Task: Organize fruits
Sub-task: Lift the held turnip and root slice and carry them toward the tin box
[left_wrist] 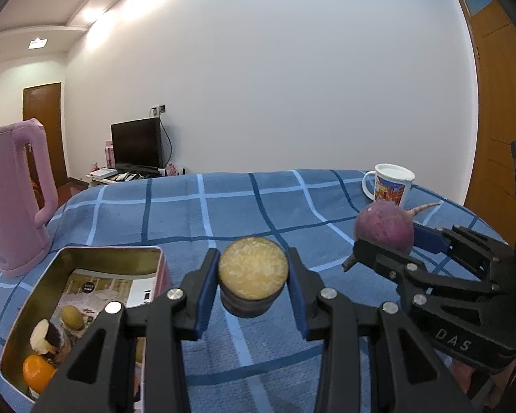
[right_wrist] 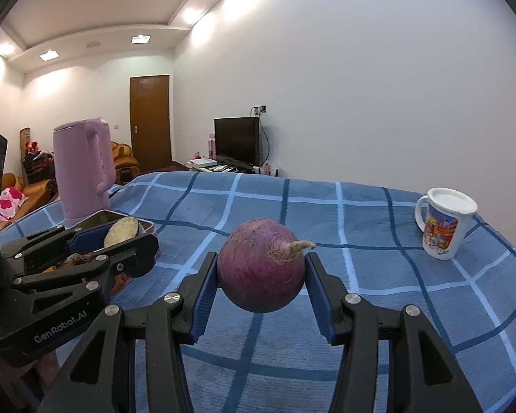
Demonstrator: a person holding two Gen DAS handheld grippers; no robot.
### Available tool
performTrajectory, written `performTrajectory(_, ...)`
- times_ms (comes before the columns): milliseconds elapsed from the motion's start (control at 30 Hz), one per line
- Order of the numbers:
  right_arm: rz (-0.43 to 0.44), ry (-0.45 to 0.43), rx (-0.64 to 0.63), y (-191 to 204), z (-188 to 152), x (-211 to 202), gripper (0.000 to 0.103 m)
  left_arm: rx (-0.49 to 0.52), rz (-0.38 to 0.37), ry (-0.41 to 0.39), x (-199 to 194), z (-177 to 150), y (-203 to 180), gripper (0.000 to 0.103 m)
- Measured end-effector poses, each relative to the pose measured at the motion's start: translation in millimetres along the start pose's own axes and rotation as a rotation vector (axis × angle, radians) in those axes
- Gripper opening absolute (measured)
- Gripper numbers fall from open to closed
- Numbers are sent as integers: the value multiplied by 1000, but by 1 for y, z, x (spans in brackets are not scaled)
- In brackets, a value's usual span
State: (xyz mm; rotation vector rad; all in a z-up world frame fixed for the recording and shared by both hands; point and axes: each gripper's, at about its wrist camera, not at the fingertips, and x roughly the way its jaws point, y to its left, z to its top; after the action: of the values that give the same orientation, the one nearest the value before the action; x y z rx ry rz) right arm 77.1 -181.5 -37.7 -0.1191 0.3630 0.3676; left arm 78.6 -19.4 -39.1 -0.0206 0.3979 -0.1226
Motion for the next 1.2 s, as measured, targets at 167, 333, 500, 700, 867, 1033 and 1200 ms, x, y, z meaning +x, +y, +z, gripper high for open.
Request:
performTrajectory(167, 34, 13, -7, 11, 0, 2, 52, -43, 16, 13, -6, -1, 15, 40)
performTrajectory(333, 74, 21, -9, 24, 3, 4, 52, -71, 39, 13, -16, 0, 34, 40)
performTrajectory(500, 103, 16, -27, 38, 9, 4, 52, -89, 64, 13, -25, -1, 50, 40)
performTrajectory(700, 129, 15, -47, 54, 13, 6, 52, -98, 77, 24, -31, -5, 59, 40)
performTrajectory(867, 154, 13, -63, 65, 19, 6, 52, -95, 87, 20, -38, -4, 62, 40)
performTrajectory(1033, 176, 9, -79, 74, 24, 5, 52, -95, 102, 21, -44, -3, 68, 40)
performTrajectory(1200, 199, 7, -88, 85, 29, 7, 52, -99, 129, 23, -48, -3, 76, 40)
